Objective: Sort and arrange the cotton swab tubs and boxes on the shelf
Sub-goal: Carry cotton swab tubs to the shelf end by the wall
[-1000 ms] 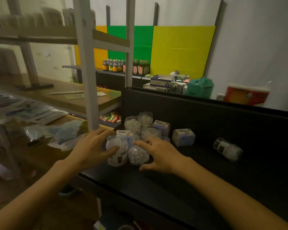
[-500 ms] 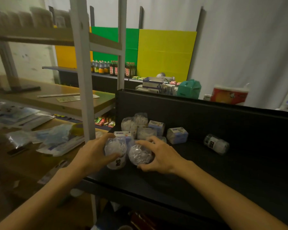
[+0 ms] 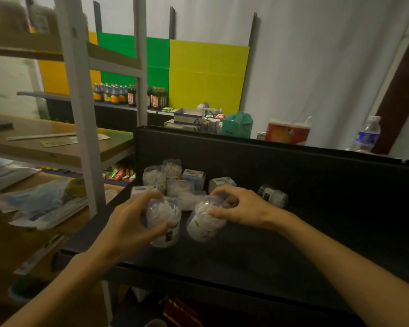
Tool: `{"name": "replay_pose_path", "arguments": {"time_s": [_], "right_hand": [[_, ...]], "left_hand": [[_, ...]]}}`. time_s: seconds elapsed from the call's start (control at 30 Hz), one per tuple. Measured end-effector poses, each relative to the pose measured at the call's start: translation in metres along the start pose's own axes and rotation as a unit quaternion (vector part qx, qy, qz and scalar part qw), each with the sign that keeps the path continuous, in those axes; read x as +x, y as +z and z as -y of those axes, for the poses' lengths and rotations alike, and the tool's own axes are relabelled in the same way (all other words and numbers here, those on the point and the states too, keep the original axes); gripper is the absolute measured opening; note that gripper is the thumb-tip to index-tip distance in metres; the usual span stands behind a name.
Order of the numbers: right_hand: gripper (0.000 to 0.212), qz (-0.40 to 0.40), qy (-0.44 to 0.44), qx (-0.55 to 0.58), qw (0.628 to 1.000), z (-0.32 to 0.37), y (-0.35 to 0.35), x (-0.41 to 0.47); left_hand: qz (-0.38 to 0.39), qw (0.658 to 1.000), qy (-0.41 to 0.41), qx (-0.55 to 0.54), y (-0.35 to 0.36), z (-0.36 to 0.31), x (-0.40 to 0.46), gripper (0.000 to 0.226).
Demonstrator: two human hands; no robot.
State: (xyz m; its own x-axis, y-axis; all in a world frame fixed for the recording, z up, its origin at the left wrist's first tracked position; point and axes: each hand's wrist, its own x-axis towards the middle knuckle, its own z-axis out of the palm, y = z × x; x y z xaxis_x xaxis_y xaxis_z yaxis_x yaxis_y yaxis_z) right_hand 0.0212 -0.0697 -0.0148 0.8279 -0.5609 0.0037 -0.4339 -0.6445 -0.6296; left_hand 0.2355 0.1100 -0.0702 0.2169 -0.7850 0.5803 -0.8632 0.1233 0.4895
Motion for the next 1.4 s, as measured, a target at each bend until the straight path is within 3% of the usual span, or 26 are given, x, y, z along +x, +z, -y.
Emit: {"name": "replay_pose_path", "arguments": {"time_s": [0.3, 0.6, 0.9, 1.03, 1.23, 1.4], "right_hand": [[0.051, -0.057, 0.054, 0.024, 0.997, -0.067, -0.068, -0.109], [0.058, -0.096, 0.114, -0.006, 0.989, -0.151, -0.156, -0.265], [0.049, -0.149, 0.170, -0.050, 0.973, -0.247, -0.219, -0.412], [0.049, -0.180, 0.207, -0.058, 0.960, -0.277, -0.245, -0.477], [0.052, -0.230, 0.262, -0.101, 0.932, -0.306, -0.277, -0.569], [0.055, -0.275, 0.317, -0.102, 0.902, -0.338, -0.297, -0.635]], "left_hand": [[0.031, 0.998, 0.053, -0.016, 0.067, -0.084, 0.029, 0.061], [0.072, 0.988, 0.121, -0.065, 0.176, -0.237, 0.045, 0.063], [0.106, 0.976, 0.150, -0.115, 0.290, -0.371, 0.043, 0.072], [0.132, 0.963, 0.186, -0.142, 0.341, -0.431, 0.046, 0.066], [0.169, 0.933, 0.257, -0.187, 0.410, -0.517, 0.060, 0.075], [0.203, 0.900, 0.310, -0.229, 0.468, -0.584, 0.068, 0.065]]}}
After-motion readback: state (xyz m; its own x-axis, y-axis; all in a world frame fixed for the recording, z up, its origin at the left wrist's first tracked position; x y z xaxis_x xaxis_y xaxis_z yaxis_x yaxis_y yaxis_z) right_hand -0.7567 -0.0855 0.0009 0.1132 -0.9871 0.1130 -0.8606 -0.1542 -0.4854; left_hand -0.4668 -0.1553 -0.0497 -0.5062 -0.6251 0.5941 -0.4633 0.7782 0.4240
